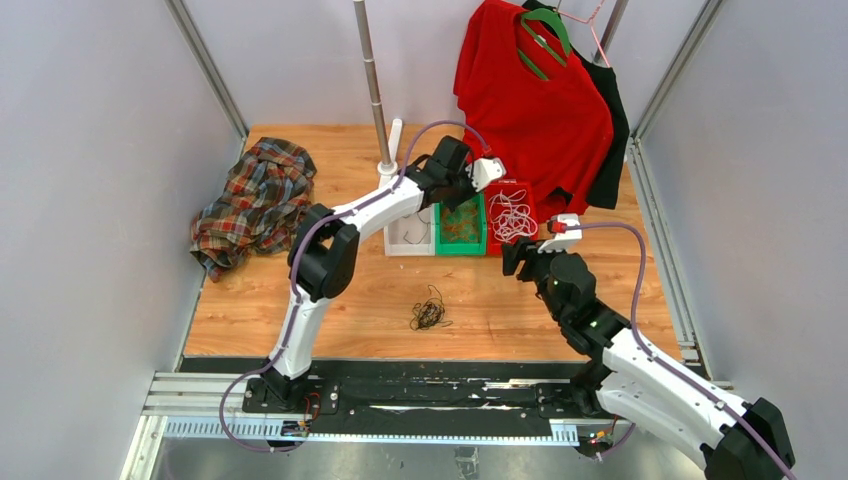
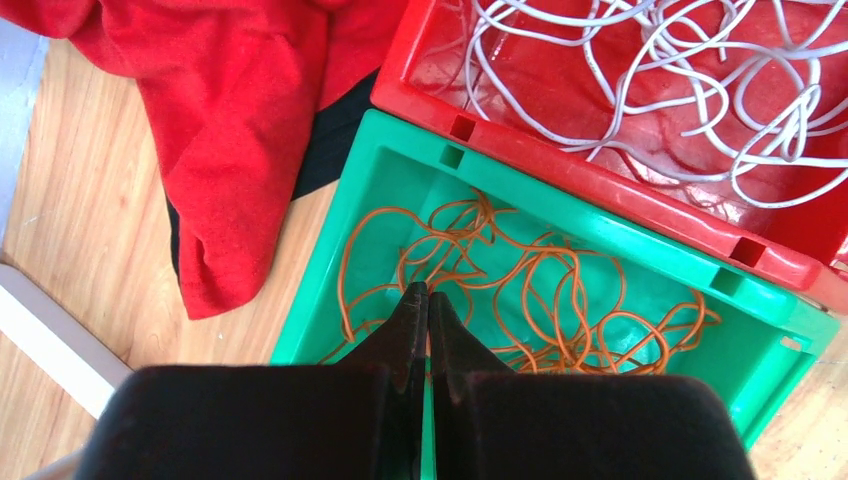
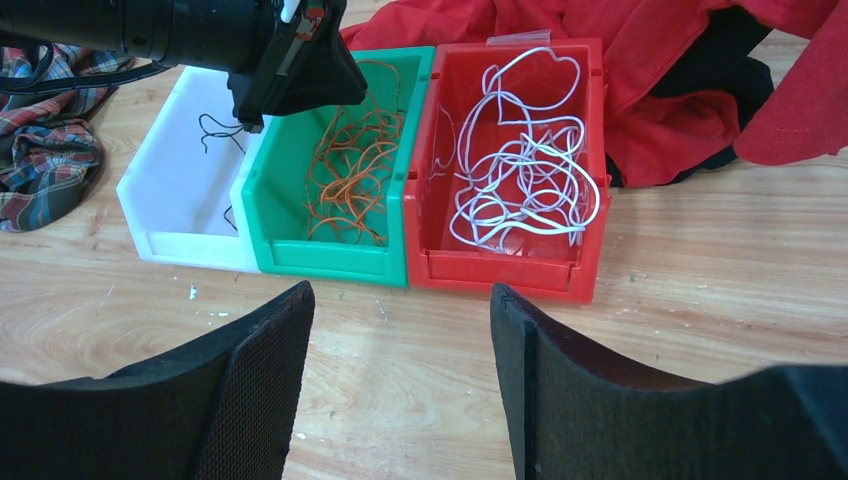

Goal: Untangle the cables
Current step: Place the cable in the bin, then untie the cable.

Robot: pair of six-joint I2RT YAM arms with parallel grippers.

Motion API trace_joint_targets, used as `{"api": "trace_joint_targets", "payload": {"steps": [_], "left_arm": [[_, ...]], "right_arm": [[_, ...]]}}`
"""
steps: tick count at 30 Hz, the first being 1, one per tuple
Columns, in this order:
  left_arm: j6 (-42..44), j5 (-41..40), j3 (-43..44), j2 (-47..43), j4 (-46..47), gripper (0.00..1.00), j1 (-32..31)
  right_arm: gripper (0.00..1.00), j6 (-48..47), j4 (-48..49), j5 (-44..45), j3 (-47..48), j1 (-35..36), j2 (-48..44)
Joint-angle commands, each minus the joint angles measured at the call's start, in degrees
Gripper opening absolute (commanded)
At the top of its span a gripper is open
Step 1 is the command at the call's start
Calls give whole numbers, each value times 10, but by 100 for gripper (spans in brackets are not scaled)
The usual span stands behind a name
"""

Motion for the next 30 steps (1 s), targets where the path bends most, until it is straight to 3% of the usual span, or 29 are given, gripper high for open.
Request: {"api": "trace_joint_targets", "payload": {"steps": [1,3,7,11,12,18,24,30], "left_arm": [[-10,2,15,4,7,0,-10],[-11,1,32,5,-13,10,-10],[-14,1,101,-1,-95,55,-10],[-6,9,121,-38,-154,91,-10],[-1,10,124,-49,-169,96,-10],[-5,-20,158,-103,-279,98,-7],[-27,-32,65,-204,-289,98,8],[-46,-64,-5,-266,-293,98,49]], "right_arm": [[65,-11,-11,12,28,-10,1],[65,-12,-14,12,33,-10,0],[65,-16,-31,10,46,-10,-2],[65,-20,-40,13,55,-11,-6],[65,-20,-45,15,59,-11,-7],[64,-18,-66,16,73,-12,-6],[65,-10,-76,4,79,-12,7],[75,-11,-74,-8,77,-12,23]]}}
